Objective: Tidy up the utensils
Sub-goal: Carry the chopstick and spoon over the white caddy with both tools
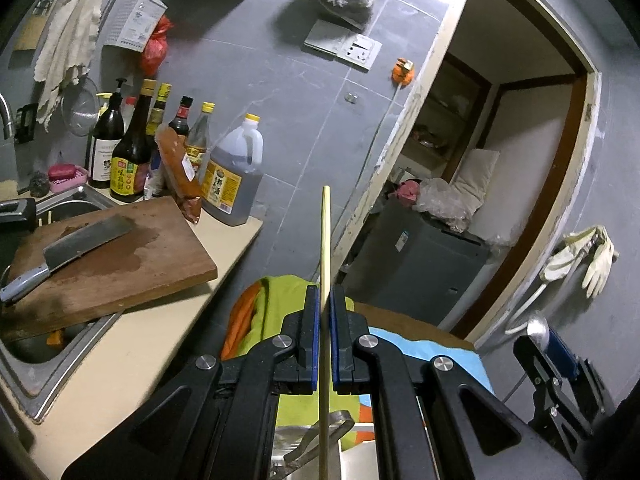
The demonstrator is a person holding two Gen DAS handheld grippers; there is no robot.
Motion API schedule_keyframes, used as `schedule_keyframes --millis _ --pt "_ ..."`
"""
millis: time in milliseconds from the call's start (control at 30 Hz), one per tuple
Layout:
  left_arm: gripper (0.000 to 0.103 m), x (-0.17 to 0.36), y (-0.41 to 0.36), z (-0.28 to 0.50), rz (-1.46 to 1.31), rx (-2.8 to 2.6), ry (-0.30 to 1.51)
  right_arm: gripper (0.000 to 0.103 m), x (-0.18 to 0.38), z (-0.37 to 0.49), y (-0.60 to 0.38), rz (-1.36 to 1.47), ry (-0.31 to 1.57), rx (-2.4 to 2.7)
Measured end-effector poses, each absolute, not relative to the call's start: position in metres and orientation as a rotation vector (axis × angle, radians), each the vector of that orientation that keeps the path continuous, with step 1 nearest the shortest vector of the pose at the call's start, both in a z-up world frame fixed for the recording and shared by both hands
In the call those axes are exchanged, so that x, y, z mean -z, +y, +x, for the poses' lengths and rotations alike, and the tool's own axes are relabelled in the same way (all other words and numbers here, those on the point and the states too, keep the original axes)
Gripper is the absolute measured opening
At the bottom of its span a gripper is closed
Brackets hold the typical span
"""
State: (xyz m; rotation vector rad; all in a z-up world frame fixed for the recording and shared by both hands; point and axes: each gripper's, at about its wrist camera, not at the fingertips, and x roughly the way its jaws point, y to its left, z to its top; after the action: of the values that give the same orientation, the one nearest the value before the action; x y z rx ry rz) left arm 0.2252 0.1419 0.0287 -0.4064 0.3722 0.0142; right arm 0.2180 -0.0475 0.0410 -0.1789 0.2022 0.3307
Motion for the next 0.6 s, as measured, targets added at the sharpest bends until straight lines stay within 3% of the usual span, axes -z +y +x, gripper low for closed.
schedule_keyframes --millis 600 --pt "0.003 0.000 0.109 0.207 -0.260 -0.006 0.408 0.042 -0.007 0.220 -0.042 -0.197 0.314 -0.382"
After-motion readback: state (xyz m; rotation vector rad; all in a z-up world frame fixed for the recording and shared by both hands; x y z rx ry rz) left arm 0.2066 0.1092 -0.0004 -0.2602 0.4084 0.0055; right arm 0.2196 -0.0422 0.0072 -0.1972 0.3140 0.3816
